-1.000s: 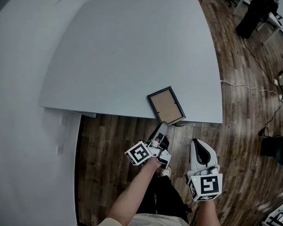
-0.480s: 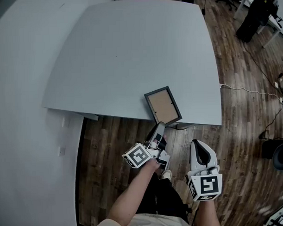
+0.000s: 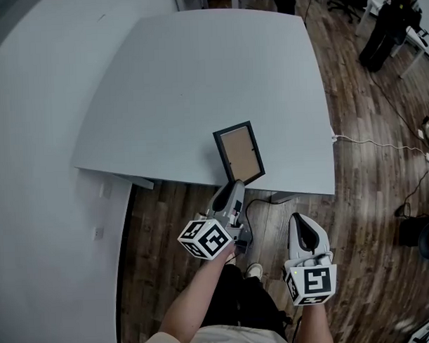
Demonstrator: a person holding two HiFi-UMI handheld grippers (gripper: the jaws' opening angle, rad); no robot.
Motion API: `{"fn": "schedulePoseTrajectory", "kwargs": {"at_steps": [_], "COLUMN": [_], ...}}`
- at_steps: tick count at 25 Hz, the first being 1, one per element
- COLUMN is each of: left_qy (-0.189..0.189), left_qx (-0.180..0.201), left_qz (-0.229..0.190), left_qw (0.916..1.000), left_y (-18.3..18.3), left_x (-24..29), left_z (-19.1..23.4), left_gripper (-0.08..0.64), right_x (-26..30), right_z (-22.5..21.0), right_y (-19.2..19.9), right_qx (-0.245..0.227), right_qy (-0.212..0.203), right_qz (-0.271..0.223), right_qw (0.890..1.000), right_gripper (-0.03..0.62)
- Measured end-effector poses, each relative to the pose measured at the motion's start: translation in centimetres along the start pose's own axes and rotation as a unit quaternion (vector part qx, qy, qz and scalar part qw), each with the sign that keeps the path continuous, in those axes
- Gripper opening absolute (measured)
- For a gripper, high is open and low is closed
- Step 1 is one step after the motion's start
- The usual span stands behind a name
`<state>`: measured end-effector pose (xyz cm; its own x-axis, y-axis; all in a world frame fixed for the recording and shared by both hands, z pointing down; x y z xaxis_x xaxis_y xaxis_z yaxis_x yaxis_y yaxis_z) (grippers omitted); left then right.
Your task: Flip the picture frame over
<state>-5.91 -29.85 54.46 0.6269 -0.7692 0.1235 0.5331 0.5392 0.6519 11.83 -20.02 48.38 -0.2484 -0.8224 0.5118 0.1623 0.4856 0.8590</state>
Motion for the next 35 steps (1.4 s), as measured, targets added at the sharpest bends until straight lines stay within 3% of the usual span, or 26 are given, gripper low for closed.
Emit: {"fn": "schedulePoseTrajectory", "kwargs": {"at_steps": [4, 9, 12, 16, 22, 25, 32, 35], "left_qy": [-0.027, -0.076, -0.102, -0.133, -0.158, -0.168, -0.173, -0.187], "left_qx": [0.068, 0.157, 0.214, 0.301, 0.416, 0.472, 0.596, 0.654], "left_qz": [0.008, 0.031, 0.045, 0.057, 0.071, 0.084, 0.122, 0.135], "left_qw": [0.9973, 0.9841, 0.9703, 0.9425, 0.8927, 0.8615, 0.7745, 0.7201], "left_y": [-0.9, -1.2, -1.5, -2.1, -2.9, -3.2, -2.5, -2.2], "left_x": [-0.2, -0.1, 0.1, 0.4, 0.7, 0.9, 2.0, 2.4], "left_z": [-1.2, -2.1, -2.6, -3.5, -3.8, -4.0, -4.2, -4.0], "left_gripper": [0.074, 0.074, 0.074, 0.074, 0.074, 0.074, 0.074, 0.074], "right_x": [-0.4, -0.5, -0.4, -0.4, -0.4, -0.4, -0.4, -0.3], "right_z": [-0.1, -0.1, 0.0, -0.2, -0.1, -0.2, -0.6, -0.6], "right_y": [0.0, 0.2, 0.0, -0.2, 0.0, 0.0, 0.3, 0.3], "right_qx": [0.001, 0.004, 0.005, 0.005, 0.007, 0.007, 0.008, 0.01], "right_qy": [0.001, 0.001, 0.0, 0.0, -0.001, 0.0, 0.003, 0.002], "right_qz": [-0.002, -0.005, -0.006, -0.007, -0.007, -0.007, -0.003, -0.003], "right_qw": [1.0, 1.0, 1.0, 1.0, 1.0, 1.0, 1.0, 1.0], "right_gripper": [0.021, 0.021, 0.021, 0.021, 0.022, 0.021, 0.021, 0.021]}}
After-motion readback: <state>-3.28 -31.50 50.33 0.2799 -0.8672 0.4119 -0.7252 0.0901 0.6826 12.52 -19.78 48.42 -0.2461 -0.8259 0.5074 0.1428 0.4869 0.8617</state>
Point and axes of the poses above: the fingertips, and each gripper's own axes: x forward along the fingers, z to its left, y out of its underside, the point moved 5 cm from there along -x, backward along the fingers, and after that the axes turned 9 degrees about z, right-handed, at the moved point
